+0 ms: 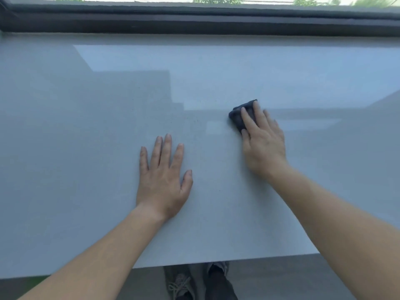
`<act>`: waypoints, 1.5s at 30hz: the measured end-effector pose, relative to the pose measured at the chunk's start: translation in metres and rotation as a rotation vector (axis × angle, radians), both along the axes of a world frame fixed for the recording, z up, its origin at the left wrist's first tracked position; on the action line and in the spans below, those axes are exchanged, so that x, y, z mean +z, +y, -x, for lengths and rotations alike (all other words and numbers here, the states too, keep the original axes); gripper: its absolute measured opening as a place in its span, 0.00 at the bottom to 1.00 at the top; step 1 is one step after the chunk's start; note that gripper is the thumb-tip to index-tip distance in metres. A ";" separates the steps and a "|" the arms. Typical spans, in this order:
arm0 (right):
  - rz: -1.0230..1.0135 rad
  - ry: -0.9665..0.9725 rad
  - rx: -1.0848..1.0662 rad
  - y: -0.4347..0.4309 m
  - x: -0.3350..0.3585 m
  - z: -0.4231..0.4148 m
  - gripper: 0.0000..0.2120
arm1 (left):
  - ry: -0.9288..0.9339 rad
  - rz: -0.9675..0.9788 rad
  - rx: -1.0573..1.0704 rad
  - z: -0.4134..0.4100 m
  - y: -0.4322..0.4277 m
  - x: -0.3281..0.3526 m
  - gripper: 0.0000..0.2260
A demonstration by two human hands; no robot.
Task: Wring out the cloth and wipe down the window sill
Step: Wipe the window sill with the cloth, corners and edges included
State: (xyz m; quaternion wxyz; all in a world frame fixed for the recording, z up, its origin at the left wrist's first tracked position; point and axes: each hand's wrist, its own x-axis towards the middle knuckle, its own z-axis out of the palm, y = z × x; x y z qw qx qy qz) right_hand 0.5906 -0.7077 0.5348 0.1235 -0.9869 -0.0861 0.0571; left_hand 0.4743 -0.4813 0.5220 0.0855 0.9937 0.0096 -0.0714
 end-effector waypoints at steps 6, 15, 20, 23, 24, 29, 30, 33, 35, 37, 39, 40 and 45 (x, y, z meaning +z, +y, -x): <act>0.013 -0.063 0.361 0.020 -0.008 0.100 0.29 | -0.098 0.126 0.012 0.002 0.003 -0.004 0.31; 0.005 -0.091 0.071 0.001 -0.007 0.111 0.28 | -0.156 0.143 -0.024 0.041 -0.004 0.006 0.24; 0.041 -0.095 0.451 -0.019 -0.005 0.164 0.29 | -0.089 0.117 -0.038 0.066 -0.007 -0.001 0.27; 0.017 -0.080 0.118 -0.036 -0.007 0.138 0.26 | -0.080 0.129 -0.038 0.065 -0.005 -0.001 0.28; -0.004 -0.076 -0.019 -0.033 -0.006 0.137 0.26 | -0.073 0.131 -0.041 0.065 -0.005 -0.001 0.28; 0.014 -0.104 0.170 0.016 -0.005 0.211 0.31 | -0.065 0.171 -0.021 0.065 -0.005 0.002 0.28; 0.013 -0.090 0.263 0.019 -0.002 0.225 0.30 | -0.061 0.188 -0.015 0.065 -0.004 0.002 0.28; 0.030 -0.081 0.410 0.000 -0.001 0.221 0.30 | -0.034 0.211 0.006 0.065 -0.004 0.004 0.29; 0.032 -0.066 0.254 -0.016 -0.004 0.203 0.29 | -0.014 0.212 0.019 0.065 -0.006 0.005 0.30; -0.020 -0.057 -0.032 -0.021 -0.001 0.191 0.28 | 0.008 0.210 0.031 0.065 -0.008 0.007 0.30; -0.021 -0.075 -0.089 -0.010 -0.001 0.199 0.30 | 0.001 0.190 0.047 0.063 -0.012 0.009 0.30; -0.009 -0.074 0.018 -0.005 -0.001 0.209 0.31 | -0.011 0.182 0.066 0.062 -0.016 0.011 0.29; 0.037 -0.049 0.315 -0.057 0.000 0.207 0.28 | -0.034 0.168 0.058 0.046 -0.044 0.018 0.27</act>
